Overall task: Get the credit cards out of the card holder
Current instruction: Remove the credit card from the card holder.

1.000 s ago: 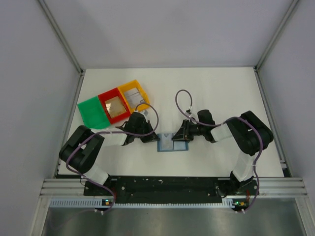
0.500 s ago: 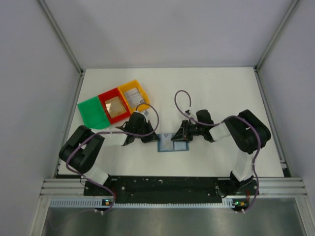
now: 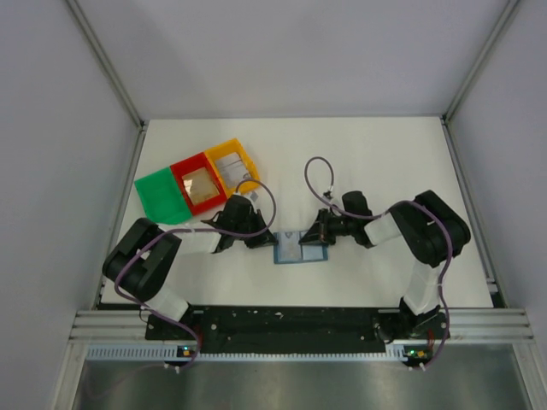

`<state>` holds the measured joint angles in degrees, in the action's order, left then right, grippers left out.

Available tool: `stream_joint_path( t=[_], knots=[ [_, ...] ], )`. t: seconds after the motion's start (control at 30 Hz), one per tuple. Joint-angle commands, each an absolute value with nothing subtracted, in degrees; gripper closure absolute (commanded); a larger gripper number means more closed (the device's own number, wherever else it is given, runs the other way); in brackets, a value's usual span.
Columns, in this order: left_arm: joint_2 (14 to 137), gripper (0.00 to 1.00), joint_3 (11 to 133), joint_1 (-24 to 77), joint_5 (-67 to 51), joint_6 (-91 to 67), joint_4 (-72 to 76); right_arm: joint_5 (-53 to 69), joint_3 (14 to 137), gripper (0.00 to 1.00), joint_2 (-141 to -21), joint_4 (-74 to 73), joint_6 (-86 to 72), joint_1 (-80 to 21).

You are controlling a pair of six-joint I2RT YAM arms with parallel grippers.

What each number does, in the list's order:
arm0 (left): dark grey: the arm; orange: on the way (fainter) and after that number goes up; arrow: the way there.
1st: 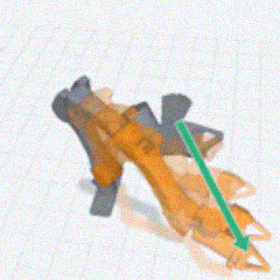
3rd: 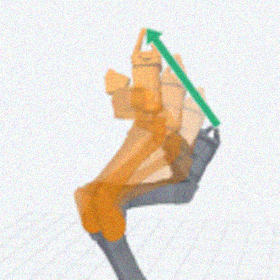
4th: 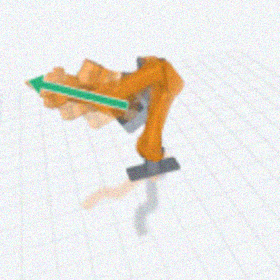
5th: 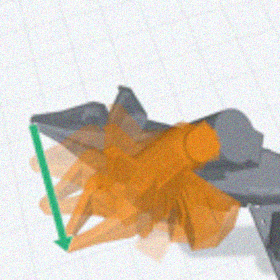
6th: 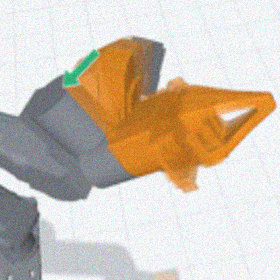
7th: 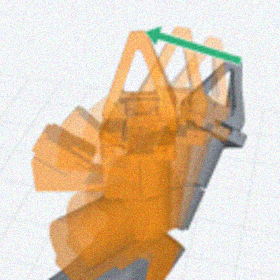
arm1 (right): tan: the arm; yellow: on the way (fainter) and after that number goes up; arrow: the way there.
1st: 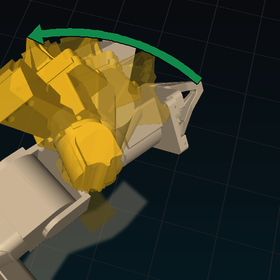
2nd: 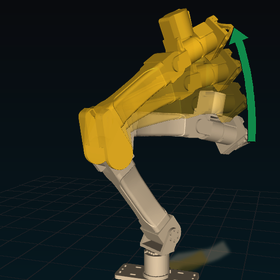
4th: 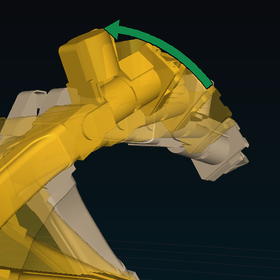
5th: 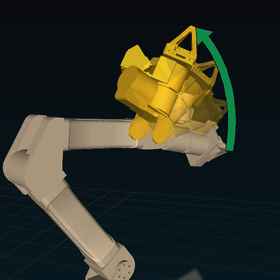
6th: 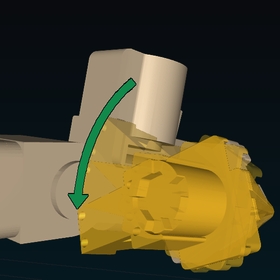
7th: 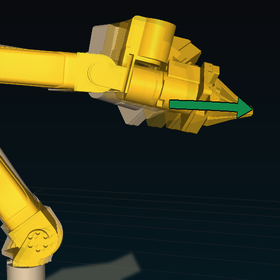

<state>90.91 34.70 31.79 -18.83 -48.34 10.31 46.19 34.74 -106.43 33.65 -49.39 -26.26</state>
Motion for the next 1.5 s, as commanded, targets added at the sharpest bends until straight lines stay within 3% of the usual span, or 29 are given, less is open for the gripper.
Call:
stream_joint_path(
  t=[0.0, 0.27, 0.4, 0.53, 0.6, 1.03, 1.47],
  knots=[
    [91.49, 1.0, 33.13, 31.12, -16.61, -47.29, 7.03, 44.83, 33.92, 1.0, -101.7, 31.04, -44.66, -24.44],
    [91.06, 1.0, 33.05, 30.5, -16.52, -47.2, 6.77, 42.54, 34.01, 1.0, -98.44, 22.6, -40.78, -23.64],
    [90.7, 1.0, 32.96, 30.59, -16.87, -47.11, 7.2, 44.29, 33.14, 1.0, -98.52, 26.09, -43.06, -23.64],
    [90.79, 1.0, 32.78, 30.59, -17.66, -47.81, 8.0, 45.87, 33.48, 0.82, -99.49, 30.23, -46.23, -23.99],
    [90.53, 1.0, 32.78, 30.59, -17.93, -47.99, 8.09, 45.88, 34.19, 0.79, -99.84, 30.41, -46.75, -24.34],
    [81.21, 1.0, 34.45, 30.85, -19.6, -48.69, 7.73, 44.82, 35.24, 0.77, -101.6, 29.62, -46.41, -24.96],
    [90.7, 1.0, 37.62, 32.08, -23.03, -47.2, 9.23, 44.65, 36.39, 0.75, -102.3, 28.83, -46.23, -25.84]
  ],
)
